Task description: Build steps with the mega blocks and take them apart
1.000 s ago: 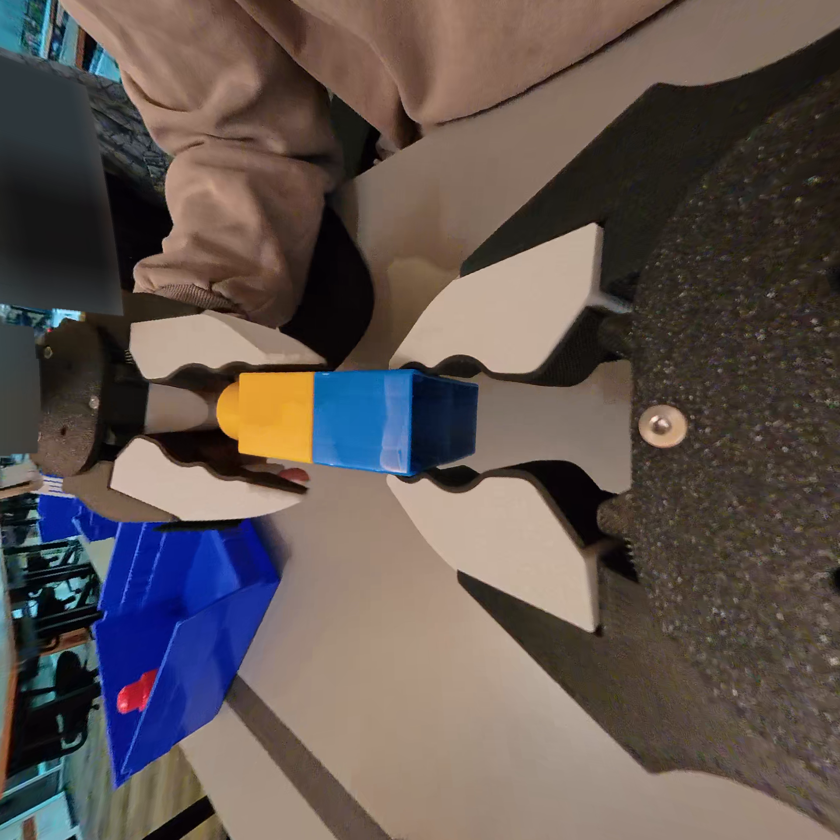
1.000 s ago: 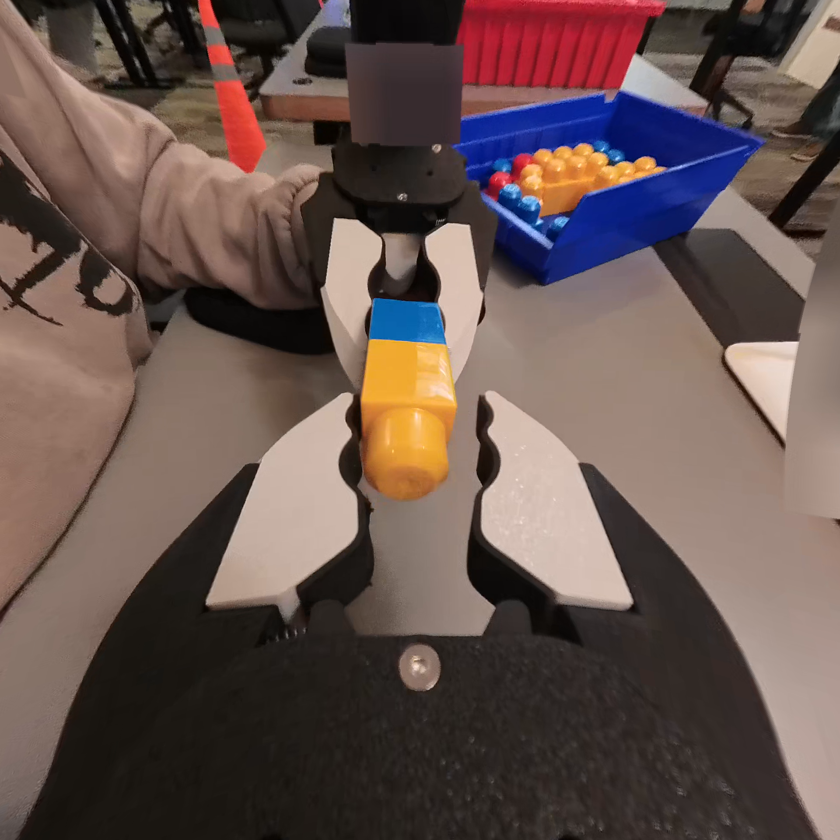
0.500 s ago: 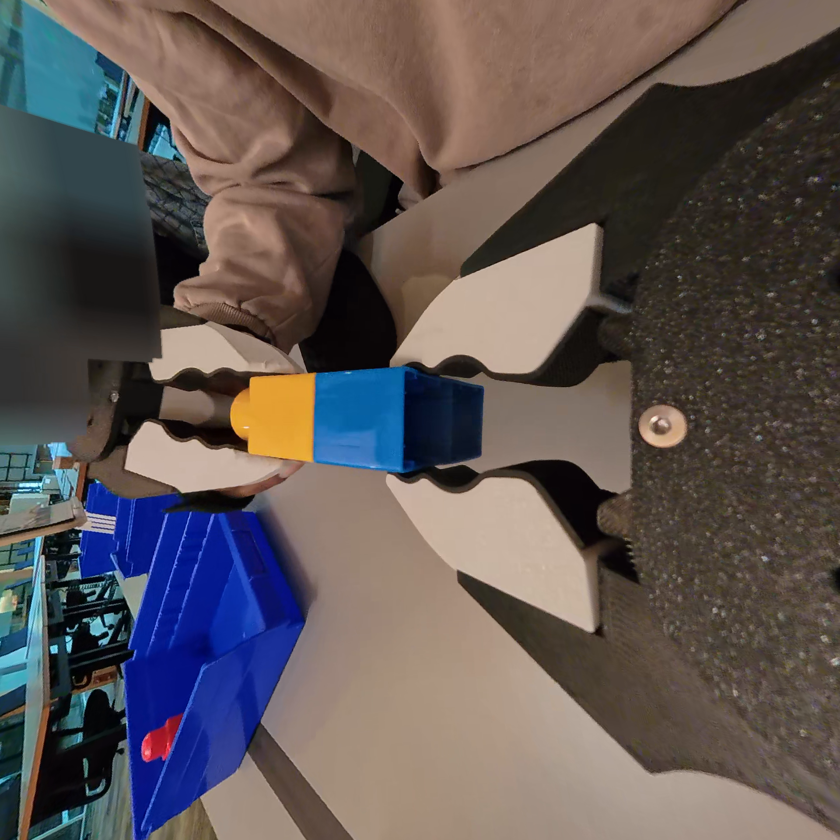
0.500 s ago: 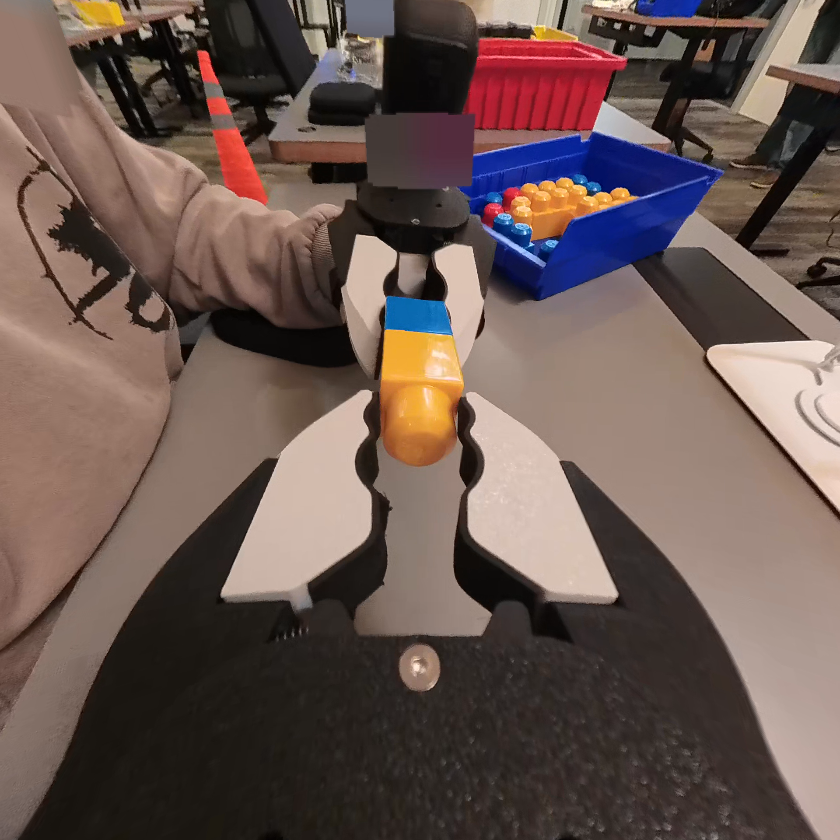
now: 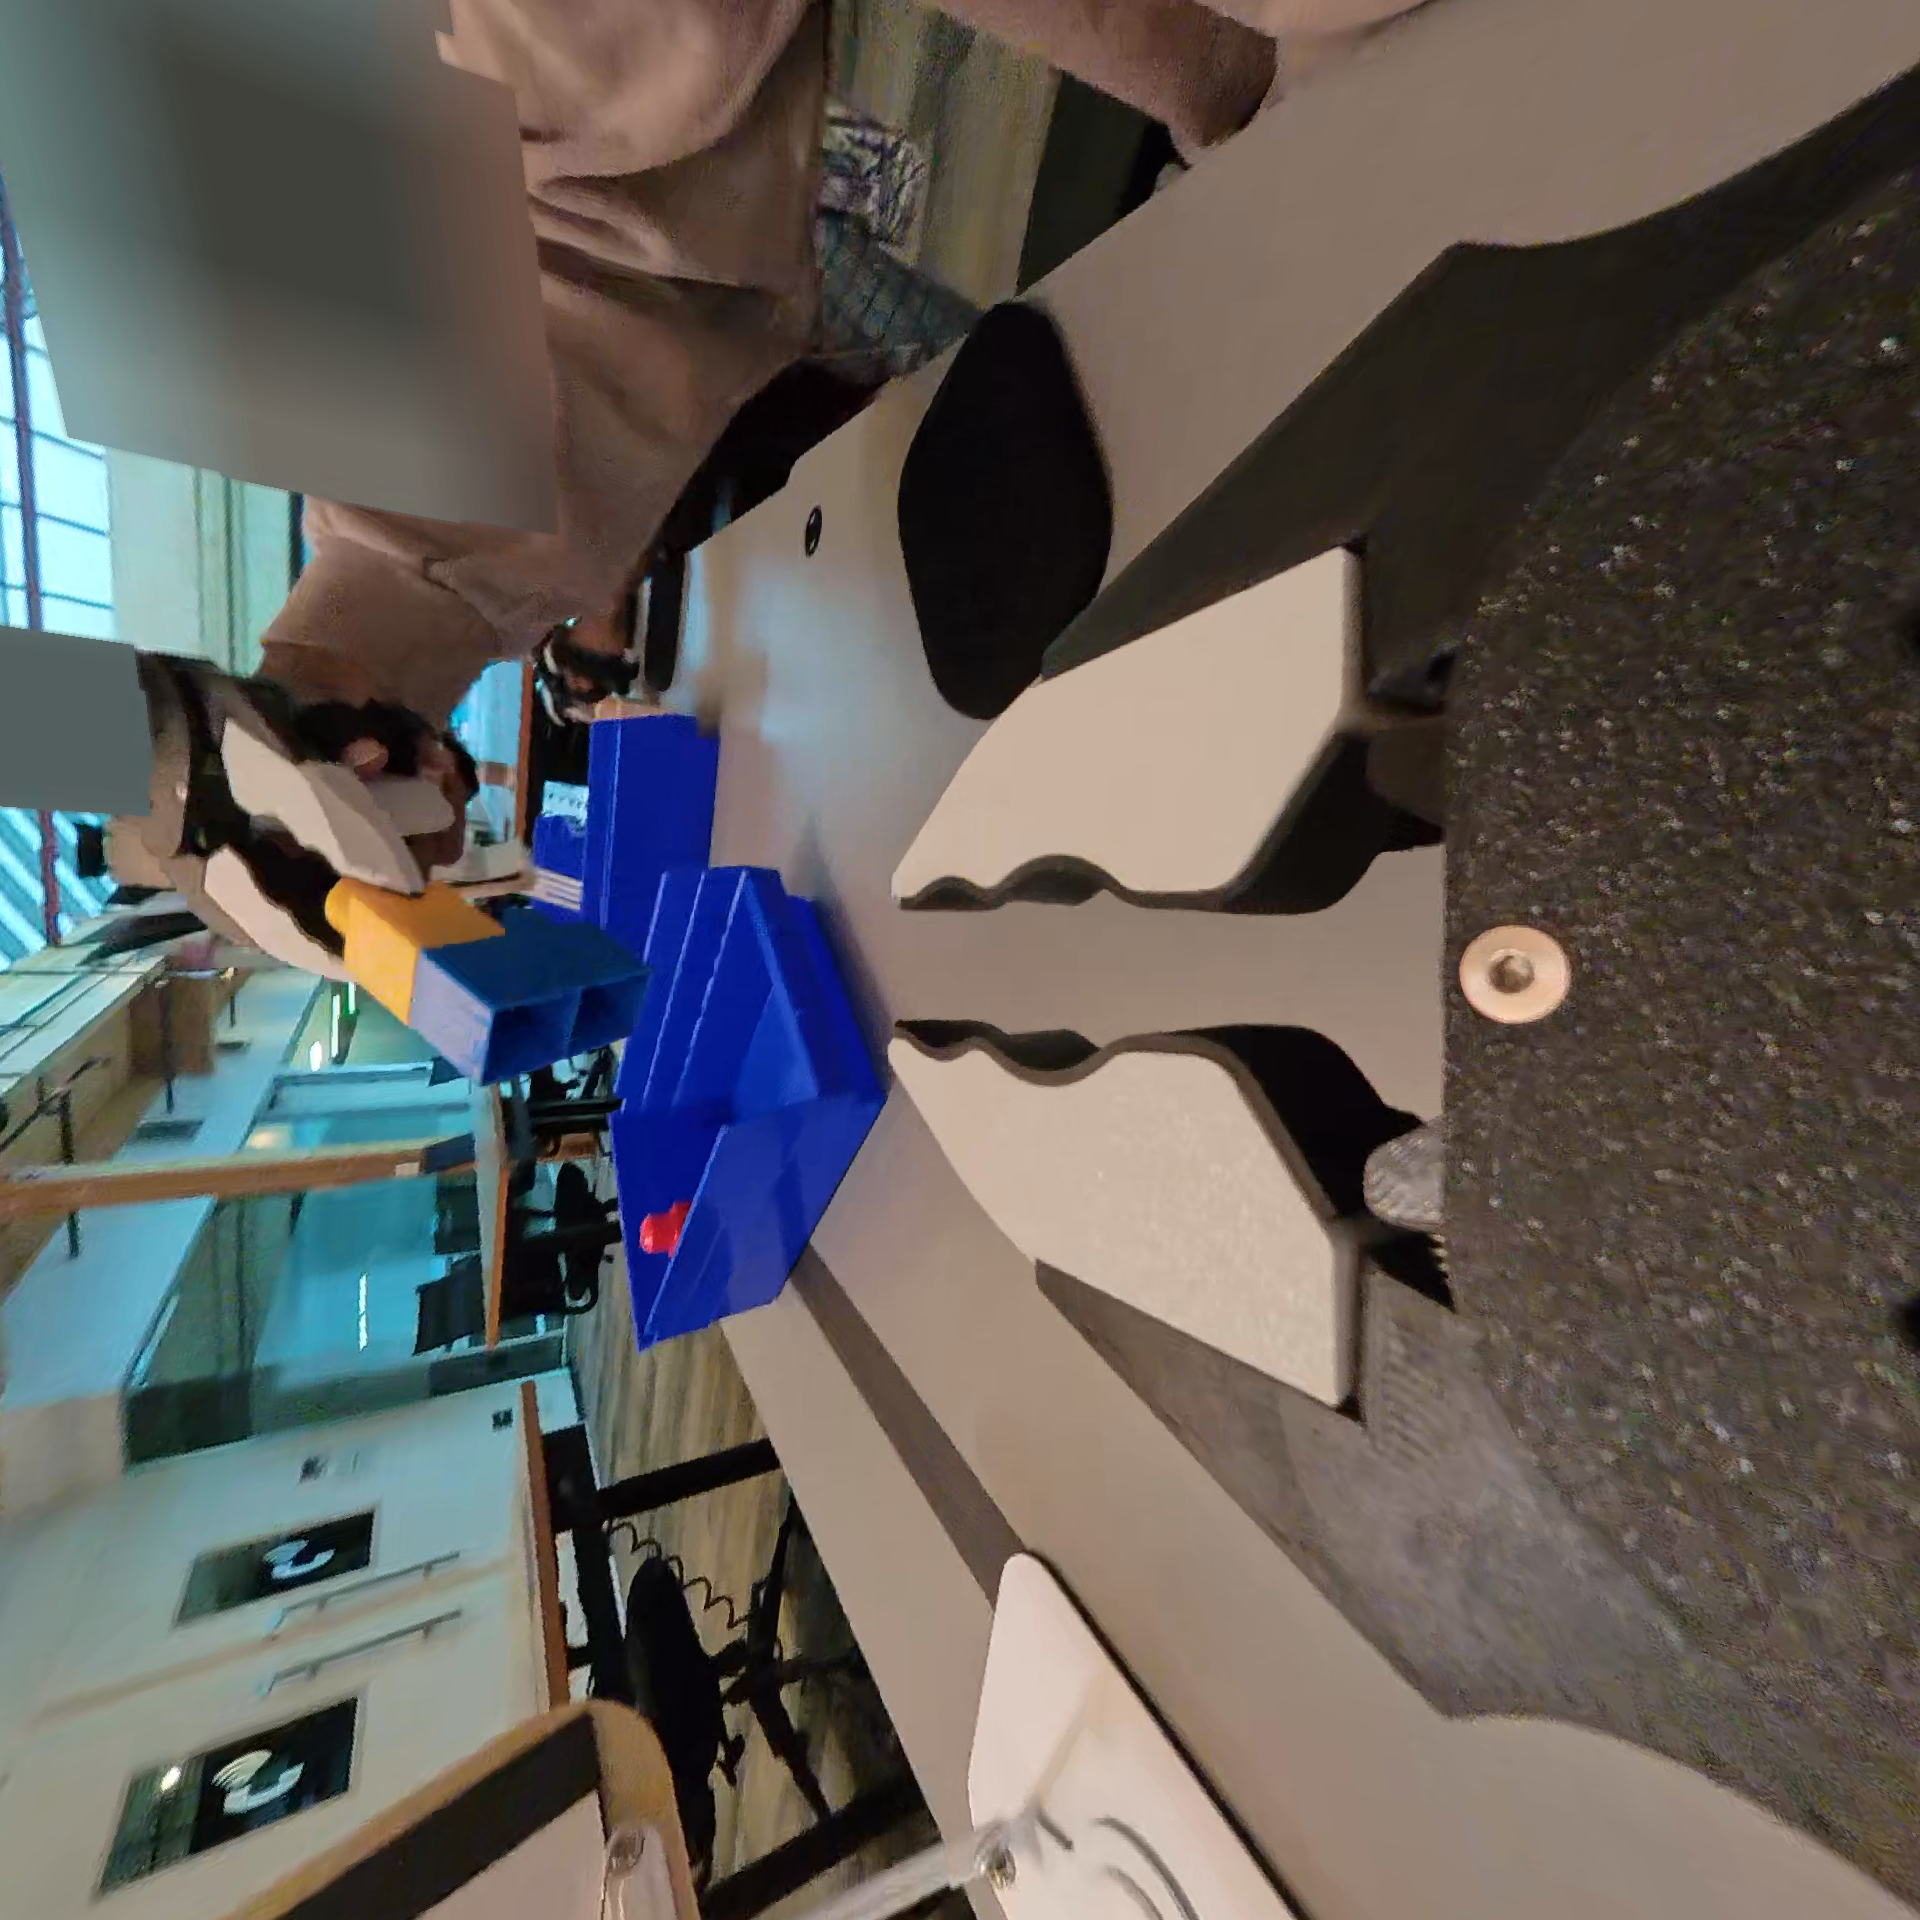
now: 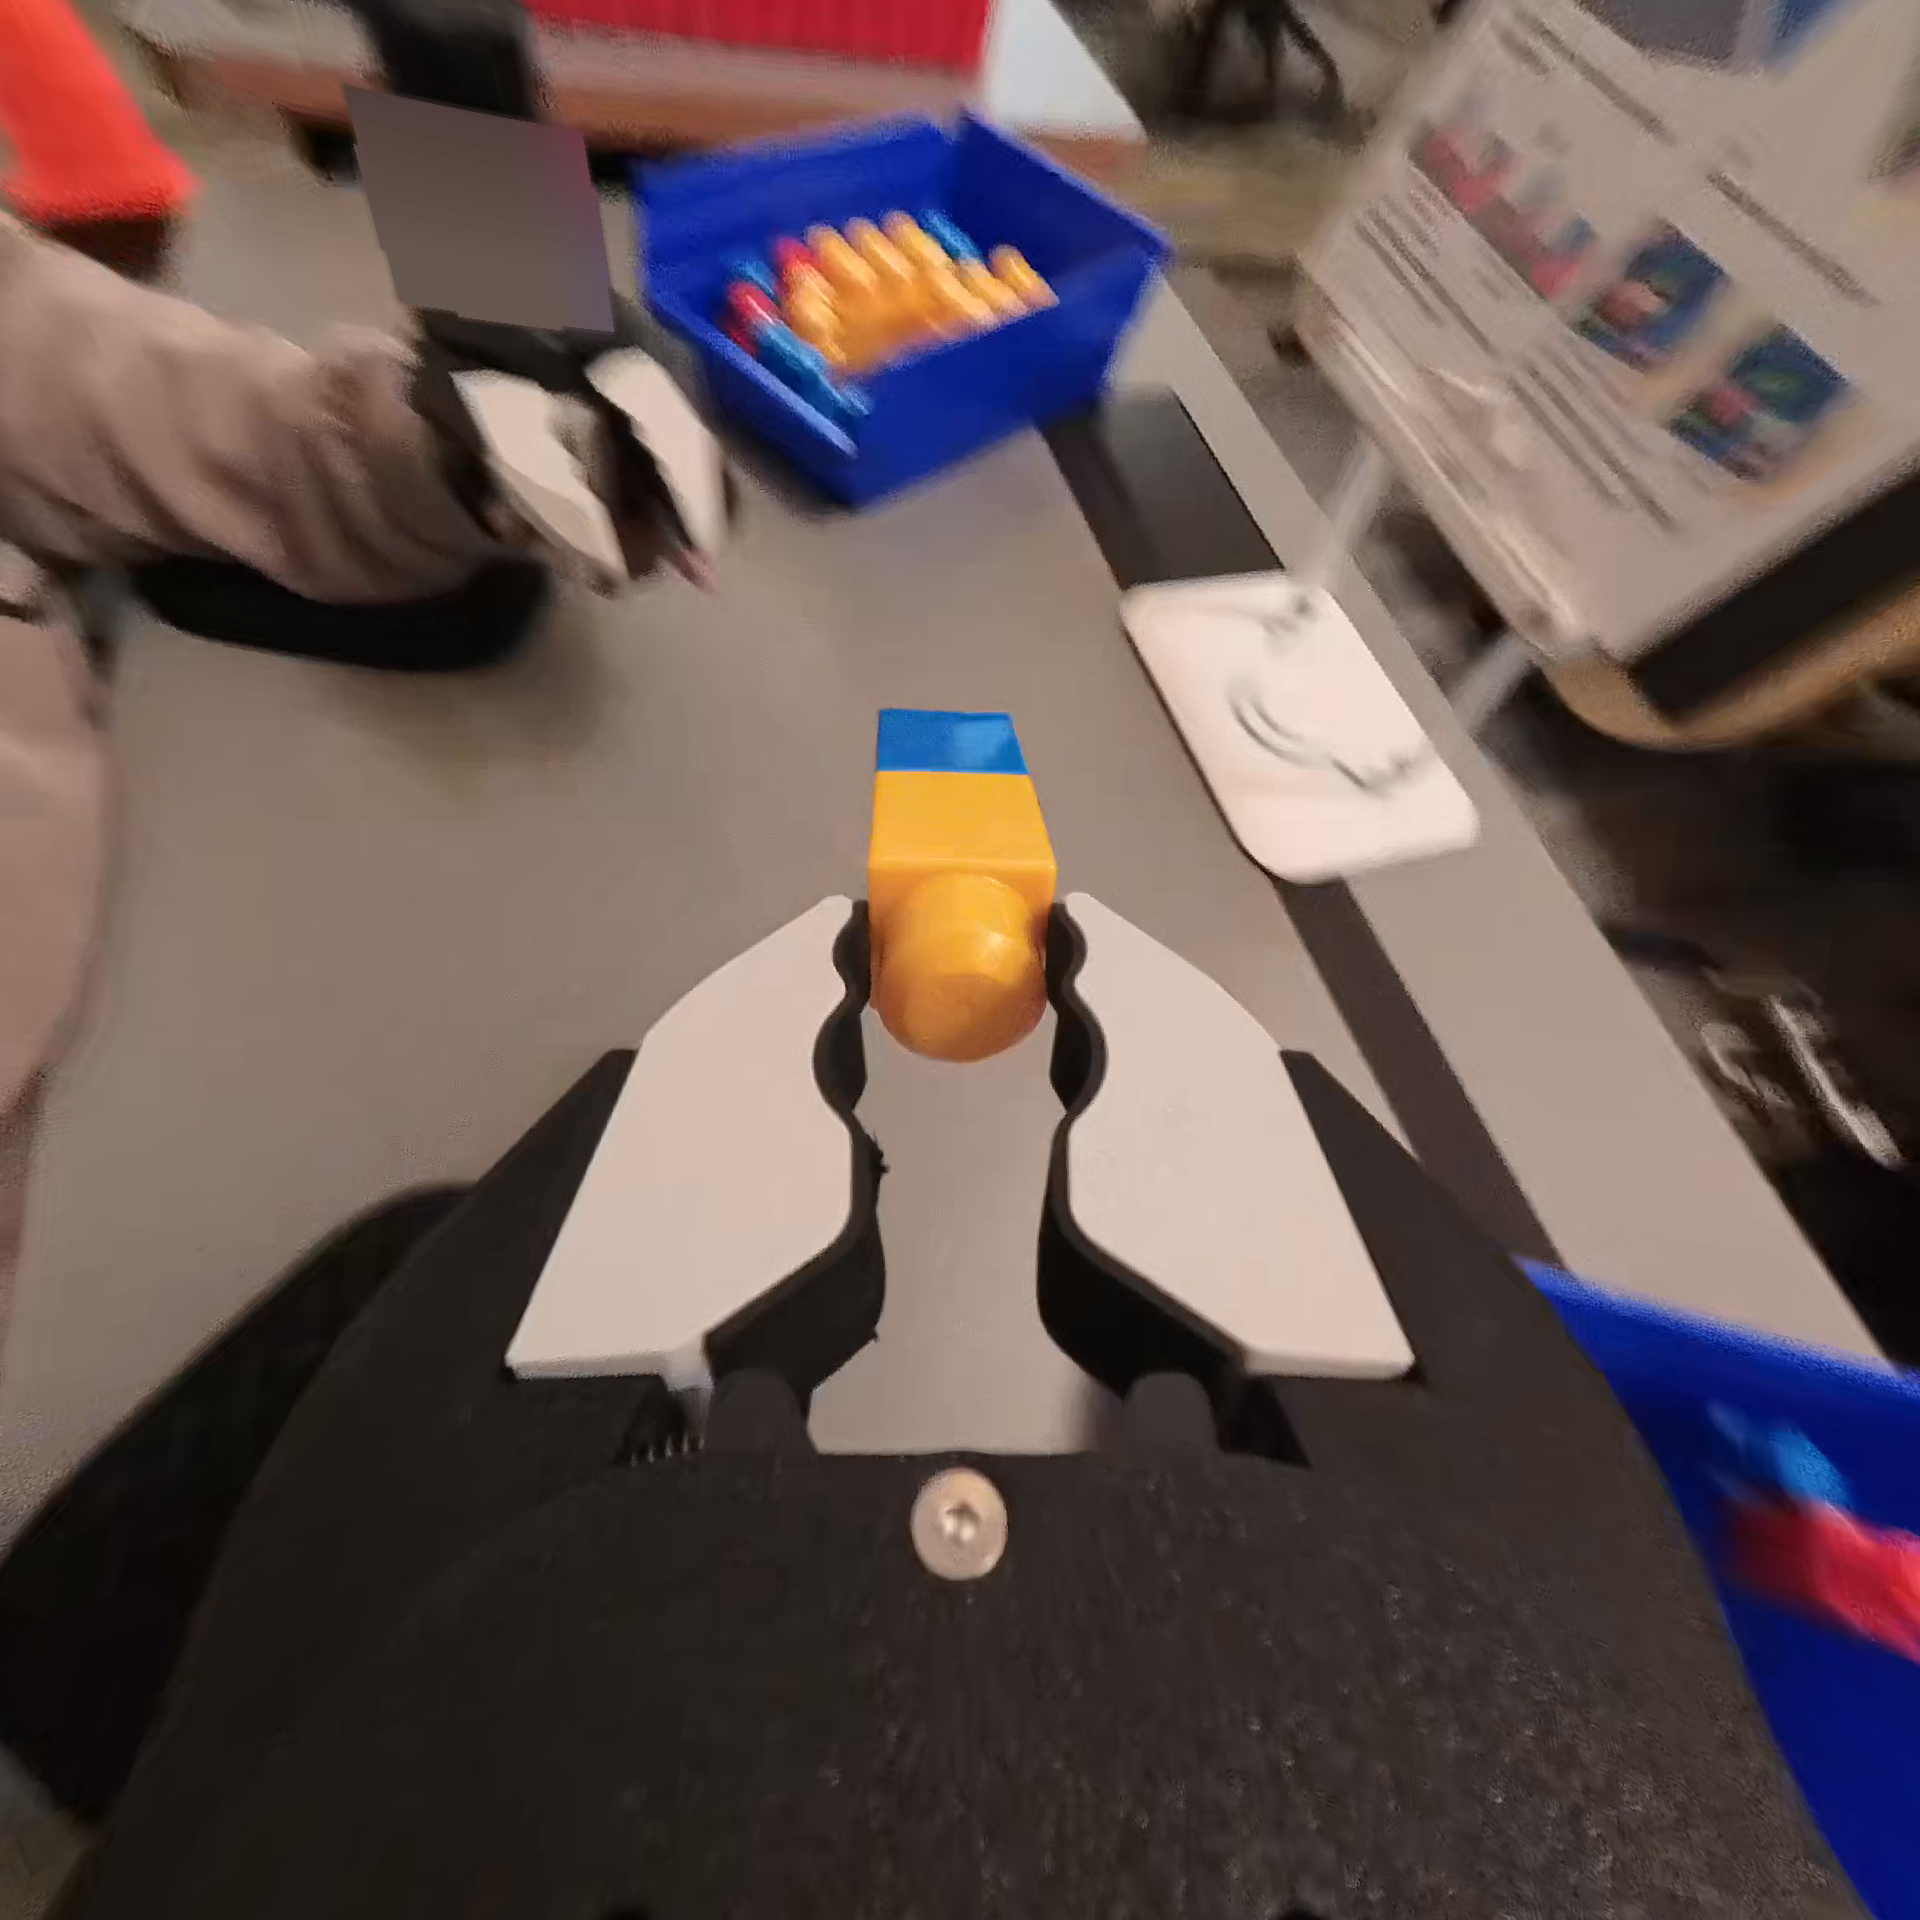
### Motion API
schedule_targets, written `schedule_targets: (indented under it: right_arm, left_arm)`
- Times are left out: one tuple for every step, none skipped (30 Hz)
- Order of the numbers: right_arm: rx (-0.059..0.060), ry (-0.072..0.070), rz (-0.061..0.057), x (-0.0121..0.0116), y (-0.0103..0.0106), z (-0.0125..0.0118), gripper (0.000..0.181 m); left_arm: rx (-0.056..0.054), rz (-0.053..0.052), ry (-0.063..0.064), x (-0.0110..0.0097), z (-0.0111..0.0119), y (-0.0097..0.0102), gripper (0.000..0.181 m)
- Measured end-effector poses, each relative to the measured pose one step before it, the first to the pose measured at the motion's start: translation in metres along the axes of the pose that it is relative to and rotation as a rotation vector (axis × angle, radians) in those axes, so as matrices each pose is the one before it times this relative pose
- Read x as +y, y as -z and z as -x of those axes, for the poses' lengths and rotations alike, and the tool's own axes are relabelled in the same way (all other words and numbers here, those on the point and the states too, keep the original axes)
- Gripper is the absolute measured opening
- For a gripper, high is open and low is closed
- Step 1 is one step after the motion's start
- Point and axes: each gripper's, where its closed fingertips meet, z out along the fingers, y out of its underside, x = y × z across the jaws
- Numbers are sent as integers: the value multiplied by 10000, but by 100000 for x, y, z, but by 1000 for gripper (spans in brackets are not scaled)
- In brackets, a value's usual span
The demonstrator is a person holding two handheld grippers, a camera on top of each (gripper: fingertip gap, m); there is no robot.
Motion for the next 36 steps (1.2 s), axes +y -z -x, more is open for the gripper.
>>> schedule_targets:
  right_arm:
    - [374,-193,712,744,1404,-2302,32]
    - [422,-230,590,745,1157,-2474,32]
    - [329,-278,606,886,828,-2419,32]
    - [214,-359,687,1100,476,-2299,32]
    - [306,-348,676,1150,107,-2383,32]
    - [227,-309,722,1228,-307,-2137,32]
    - [230,-264,733,1221,-682,-1986,32]
    - [249,-186,699,1128,-983,-1834,32]
    - [161,-154,662,1011,-1226,-1527,32]
    - [86,-152,542,740,-1376,-1291,32]
    - [10,-164,375,422,-1446,-1064,32]
    - [-44,-161,297,219,-1421,-867,32]
    - [-61,-110,236,48,-1372,-716,32]
    - [-27,-44,244,-26,-1318,-631,32]
    - [16,30,313,5,-1255,-566,32]
    - [49,69,348,26,-1184,-532,32]
    - [35,82,347,16,-1057,-456,32]
    - [-5,104,341,13,-929,-325,32]
    - [13,120,272,-65,-754,-319,32]
    - [-8,87,200,-136,-564,-268,32]
    - [-63,45,131,-208,-410,-180,32]
    - [-49,53,84,-238,-302,-145,32]
    - [-20,82,57,-232,-219,-126,32]
    - [-32,92,50,-206,-190,-69,32]
    - [-28,81,78,-127,-181,-42,32]
    - [-27,82,106,-58,-183,-25,32]
    - [-38,84,113,-19,-180,13,32]
    - [-29,74,93,-38,-161,12,32]
    - [0,62,56,-91,-148,-35,32]
    - [-42,53,81,-19,-146,34,32]
    - [-20,47,133,77,-127,9,32]
    - [1,50,29,-63,-2,-47,32]
    - [67,58,9,-68,-3,-123,32]
    - [30,67,17,-15,-10,-31,33]
    - [35,40,-15,-37,19,-7,33]
    - [129,18,5,59,86,-114,33]
  left_arm:
    - [-105,-127,-15,-51,252,120,14]
    - [-109,-97,-58,-41,197,90,9]
    - [-149,-58,-82,-20,217,54,3]
    - [-173,-45,-77,-22,239,58,0]
    - [-200,-46,-52,-24,286,43,0]
    - [-219,-24,-23,25,318,45,0]
    - [-179,22,20,97,297,36,0]
    - [-125,39,51,119,227,51,0]
    - [-120,5,48,84,226,40,0]
    - [-177,-23,24,76,307,51,0]
    - [-199,-11,2,123,344,40,0]
    - [-195,15,-6,198,354,15,0]
    - [-186,19,-10,194,342,1,0]
    - [-177,12,-13,185,324,-12,0]
    - [-175,10,-19,162,313,1,0]
    - [-186,0,-23,149,324,1,0]
    - [-173,-18,-27,105,303,17,0]
    - [-142,-26,-26,74,265,23,0]
    - [-119,-28,-12,50,229,32,0]
    - [-103,-30,10,37,224,35,0]
    - [-67,-17,26,55,180,17,0]
    - [-14,25,40,101,103,1,0]
    - [3,50,36,146,63,-26,0]
    - [-10,27,1,107,51,-26,0]
    - [16,37,-22,111,-21,-47,0]
    - [63,78,-4,166,-97,-76,0]
    - [78,81,17,170,-132,-97,0]
    - [92,78,19,174,-158,-104,0]
    - [87,88,6,187,-158,-107,0]
    - [38,67,-19,169,-107,-85,0]
    - [24,39,-30,102,-85,-61,0]
    - [48,43,-16,86,-117,-54,0]
    - [28,32,-12,51,-59,-42,0]
    - [0,15,-24,29,-17,-10,0]
    - [7,23,-20,29,-11,-16,0]
    - [8,32,8,61,4,-12,0]
